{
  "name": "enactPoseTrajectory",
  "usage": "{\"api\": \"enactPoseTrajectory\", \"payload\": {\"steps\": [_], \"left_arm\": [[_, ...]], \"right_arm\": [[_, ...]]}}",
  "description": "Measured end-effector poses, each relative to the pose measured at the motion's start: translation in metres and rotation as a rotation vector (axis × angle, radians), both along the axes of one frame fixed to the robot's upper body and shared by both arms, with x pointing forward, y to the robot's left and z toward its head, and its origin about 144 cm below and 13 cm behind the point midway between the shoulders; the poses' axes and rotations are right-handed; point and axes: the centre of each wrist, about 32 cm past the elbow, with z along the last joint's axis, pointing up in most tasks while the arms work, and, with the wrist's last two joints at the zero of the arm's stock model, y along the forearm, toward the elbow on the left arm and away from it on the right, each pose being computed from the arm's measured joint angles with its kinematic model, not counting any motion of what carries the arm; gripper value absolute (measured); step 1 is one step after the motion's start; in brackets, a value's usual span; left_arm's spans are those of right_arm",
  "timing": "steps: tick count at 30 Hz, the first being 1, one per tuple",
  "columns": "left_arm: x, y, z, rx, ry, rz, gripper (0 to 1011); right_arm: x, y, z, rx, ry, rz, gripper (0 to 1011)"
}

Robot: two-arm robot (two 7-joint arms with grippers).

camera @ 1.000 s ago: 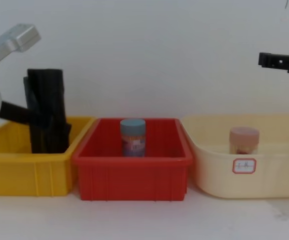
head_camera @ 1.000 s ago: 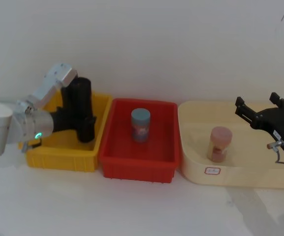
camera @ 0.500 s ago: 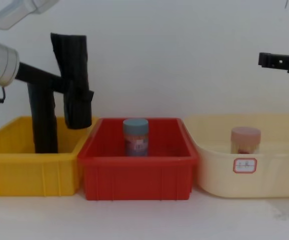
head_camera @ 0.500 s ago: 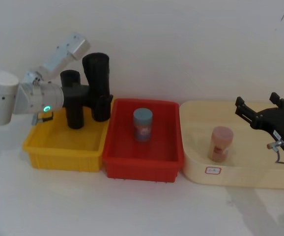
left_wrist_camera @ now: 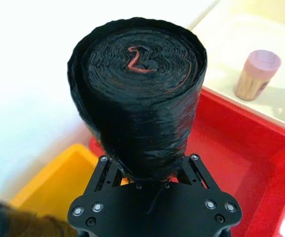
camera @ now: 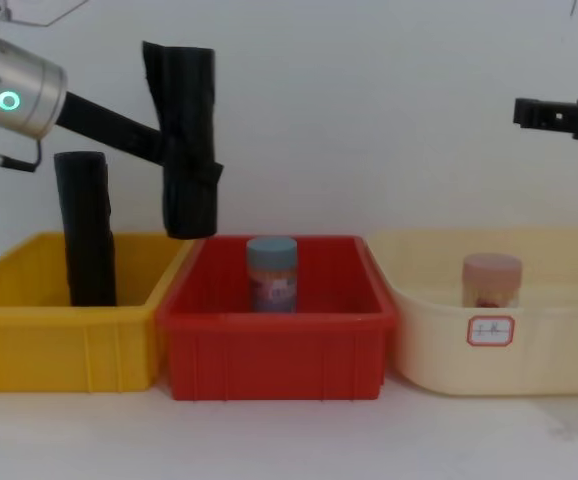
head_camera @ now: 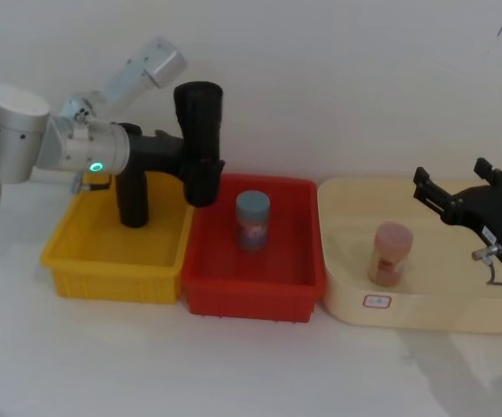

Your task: Pick up the garbage bag with the one hand and transfer it to the other hand.

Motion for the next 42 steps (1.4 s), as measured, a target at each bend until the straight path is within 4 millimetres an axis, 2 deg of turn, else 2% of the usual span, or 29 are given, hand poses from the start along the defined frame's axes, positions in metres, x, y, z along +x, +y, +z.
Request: {"api": "enactPoseTrajectory", "payload": {"steps": [3,9,16,31,42], "left_arm": [[0.007,-0.003,-0.001,-0.002,0.004,-0.030,401],[0.034,-0.017,-0.007,-0.020,0.015,-0.129,401],[0.046,-0.025,-0.009,-0.021,0.020,-0.187,401],[0.052,-0.032,-0.007,-0.013,0.021,-0.241,401],[0.053,-0.033,-0.007,-0.009,0.020,-0.254,401]], "right_arm": [[0.001,0.000,0.002,-0.005,-0.009,0.018,1000],[0.006,0.000,0.012,-0.021,-0.036,0.091,1000],[0.013,0.002,0.022,-0.033,-0.053,0.172,1000],[0.035,0.018,0.049,-0.067,-0.055,0.377,1001],[0.051,0.027,0.050,-0.064,-0.031,0.423,1001]]}}
